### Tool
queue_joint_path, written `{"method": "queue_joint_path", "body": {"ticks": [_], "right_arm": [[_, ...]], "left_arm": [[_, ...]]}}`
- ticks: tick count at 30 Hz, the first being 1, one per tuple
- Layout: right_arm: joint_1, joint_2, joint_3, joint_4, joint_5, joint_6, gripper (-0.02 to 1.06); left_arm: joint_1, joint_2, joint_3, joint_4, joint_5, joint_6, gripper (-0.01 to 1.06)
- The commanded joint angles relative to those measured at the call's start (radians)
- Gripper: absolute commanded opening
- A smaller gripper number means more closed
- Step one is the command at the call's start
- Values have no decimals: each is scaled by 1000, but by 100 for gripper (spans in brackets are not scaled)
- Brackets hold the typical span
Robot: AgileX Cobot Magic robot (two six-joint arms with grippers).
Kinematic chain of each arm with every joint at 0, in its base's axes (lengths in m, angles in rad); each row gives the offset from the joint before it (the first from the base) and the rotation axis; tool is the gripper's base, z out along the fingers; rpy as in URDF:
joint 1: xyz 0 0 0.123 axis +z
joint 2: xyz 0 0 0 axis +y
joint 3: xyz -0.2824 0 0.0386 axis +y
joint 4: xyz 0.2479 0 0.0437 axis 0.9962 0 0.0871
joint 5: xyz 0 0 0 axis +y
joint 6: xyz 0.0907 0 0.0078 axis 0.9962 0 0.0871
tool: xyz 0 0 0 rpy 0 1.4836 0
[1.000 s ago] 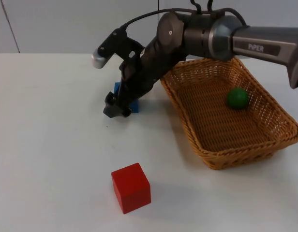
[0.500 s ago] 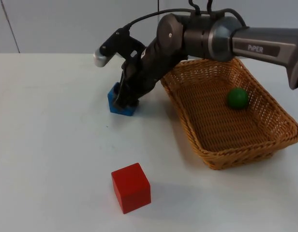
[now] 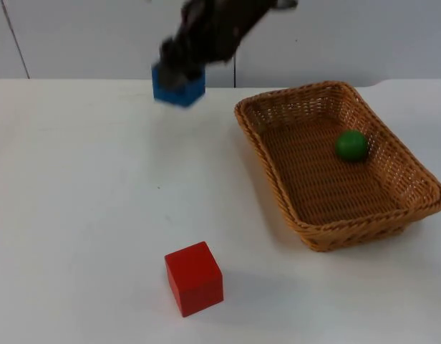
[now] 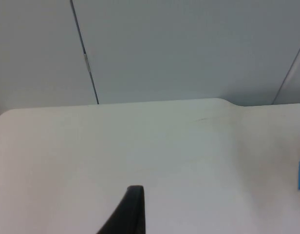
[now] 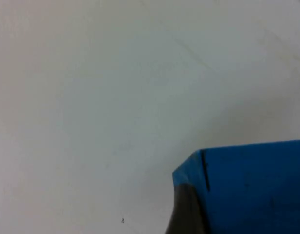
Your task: Place all geometric objects except the red cube into the basket.
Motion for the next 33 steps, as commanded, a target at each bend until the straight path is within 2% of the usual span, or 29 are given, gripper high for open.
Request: {"method": "queue_joint_path", "body": {"ticks": [1, 3, 5, 11, 13, 15, 17, 20, 21, 25, 27, 29, 31, 33], "right_arm": [[3, -74, -6, -10, 42, 62, 0], [1, -114, -6, -79, 50, 138, 0], [-8, -138, -6, -126, 87, 158, 0], [-54, -148, -4, -89, 176, 158, 0], [-87, -150, -2, -50, 226, 158, 0], [-109, -150, -2, -52, 287, 158, 0], [-111, -150, -2, -56, 285, 158, 0], [-111, -167, -2, -122, 185, 202, 0], [-111, -167, -2, -122, 185, 202, 0], [-107, -195, -2, -143, -13, 238, 0], [-107, -210, 0, -166, -80, 269, 0], [-98, -214, 0, -188, -114, 283, 0], [-94, -238, 0, -273, -182, 335, 0], [-88, -250, -3, -304, -190, 370, 0]], "left_arm": [[2, 0, 2, -14, -2, 1, 105], [2, 0, 2, -14, -4, 1, 105], [2, 0, 2, -14, -9, 1, 105], [2, 0, 2, -14, -21, 1, 105], [2, 0, 2, -12, -28, 1, 105], [2, 0, 2, -6, -42, 1, 105], [2, 0, 2, -6, -49, 1, 105], [2, 0, 2, -6, -60, 1, 105], [2, 0, 2, -6, -60, 1, 105], [2, 0, 2, -6, -60, 1, 105], [2, 0, 2, -6, -58, 1, 105], [2, 0, 2, -6, -57, 1, 105], [2, 0, 2, -6, -58, 1, 105], [2, 0, 2, -6, -58, 1, 105]]}}
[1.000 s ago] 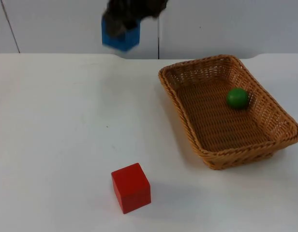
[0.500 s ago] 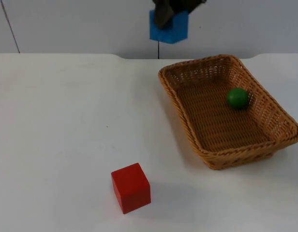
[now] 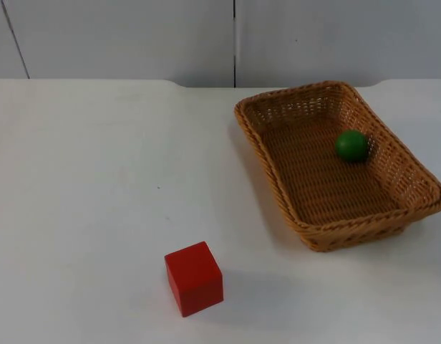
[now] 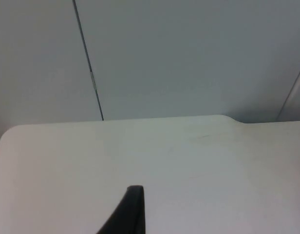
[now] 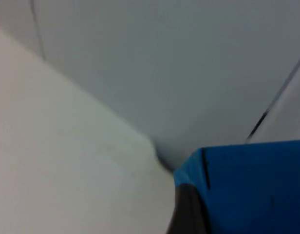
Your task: Place all geometric objects except the red cube into the basket.
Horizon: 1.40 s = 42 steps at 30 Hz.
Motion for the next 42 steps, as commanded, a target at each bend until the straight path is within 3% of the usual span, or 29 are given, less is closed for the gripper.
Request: {"method": "queue_joint_path", "body": {"ticks": [1, 4, 9, 11, 12, 15, 17, 18, 20, 23, 24, 27, 28, 34, 40, 42], "right_arm": [[8, -45, -4, -74, -57, 60, 0], [8, -93, -4, -134, -45, 83, 0], [8, -174, 25, -130, 28, 91, 0], [8, -247, 149, -141, 9, 115, 0], [8, -247, 149, -141, 9, 115, 0], [8, -361, 444, -158, -34, 147, 0], [11, -448, 651, -156, -92, 154, 0], [11, -448, 651, -156, -92, 154, 0], [21, -534, 839, -155, -156, 189, 0], [21, -594, 1051, -157, -363, 262, 0], [21, -594, 1051, -157, -363, 262, 0], [19, -570, 1176, -161, -546, 296, 0], [19, -547, 1199, -161, -594, 296, 0], [19, -404, 1206, -161, -609, 296, 0], [7, -325, 1191, -162, -564, 296, 0], [-4, -325, 1191, -215, -545, 296, 0]], "left_arm": [[2, 0, 2, -4, -10, 1, 105], [2, 0, 2, -6, -12, 1, 105], [2, 0, 2, -9, -12, 1, 105], [2, 0, 2, -9, -12, 1, 105], [2, 0, 2, -9, -12, 1, 105], [2, 0, 2, -9, -12, 1, 105], [2, 0, 2, -7, -12, 13, 105], [2, 0, 2, -7, -12, 13, 105], [2, 0, 2, -5, -12, 25, 105], [2, 11, 2, -15, -12, 25, 105], [2, 11, 2, -15, -12, 25, 105], [2, 15, 2, -34, -12, 27, 105], [2, 15, 2, -34, -12, 27, 105], [2, 17, 2, -36, -8, 27, 105], [2, 17, 2, -28, -2, 27, 105], [2, 17, 2, -26, -2, 30, 105]]}}
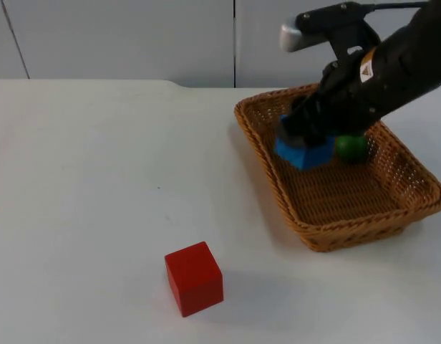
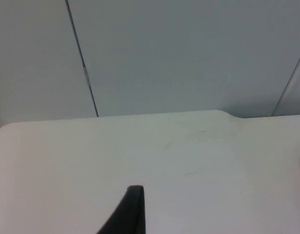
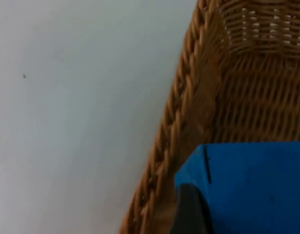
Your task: Place all geometric objects except the red cube into the basket.
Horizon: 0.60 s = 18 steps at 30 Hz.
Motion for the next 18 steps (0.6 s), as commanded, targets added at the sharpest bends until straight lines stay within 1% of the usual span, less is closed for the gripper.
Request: {"method": "queue_joint_path", "body": {"ticks": [1, 3, 8, 12, 15, 16, 18], "right_arm": [[-12, -2, -9, -71, 17, 4, 0], [-20, 5, -9, -109, 48, 8, 0], [-30, 22, -9, -107, 73, 9, 0], [-30, 51, -9, -130, 94, 9, 0], [-30, 61, -9, -130, 115, 15, 1], [-30, 61, -9, -130, 117, 27, 3], [-30, 50, -9, -130, 122, 38, 12]], "left_arm": [[2, -1, 2, -5, -2, 5, 105], [2, -1, 2, -8, -2, 10, 105], [2, -1, 2, -6, -10, 10, 105], [2, -1, 2, -6, -10, 10, 105], [2, -1, 2, -6, -10, 10, 105], [2, -1, 2, -6, -10, 10, 105], [2, -1, 2, -6, -8, 10, 105]]}}
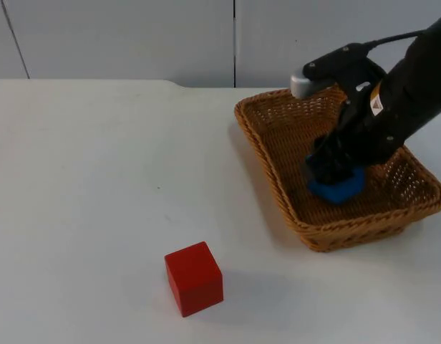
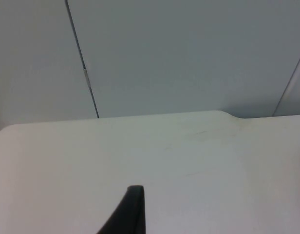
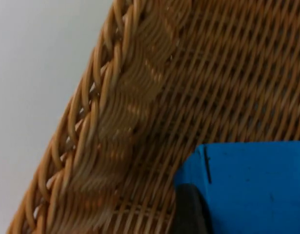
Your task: Place all geometric objects except the red cube into the basket.
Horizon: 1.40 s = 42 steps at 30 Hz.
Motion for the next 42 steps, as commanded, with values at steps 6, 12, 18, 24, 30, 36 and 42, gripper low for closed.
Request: {"method": "queue_joint_path", "body": {"ticks": [6, 12, 18, 24, 30, 36, 42], "right_arm": [[-3, -28, -7, -10, 12, 12, 58], [-3, -60, -7, -5, 16, 12, 105], [-3, -186, -7, -5, 8, 27, 105], [-25, -446, -23, -7, 17, 34, 105], [-144, -693, -65, -5, 121, 56, 105], [-339, -832, -65, -5, 257, 43, 105], [-591, -900, -27, 325, 281, -230, 105]], "left_arm": [[2, -1, 2, -6, -1, 3, 105], [2, -1, 2, -6, 1, 3, 105], [2, -1, 2, -4, 3, 3, 105], [2, -1, 2, -4, 1, 3, 105], [2, -1, 2, -6, -7, 3, 105], [2, -1, 2, -6, -11, 3, 105], [2, -1, 2, -15, -42, 3, 105]]}}
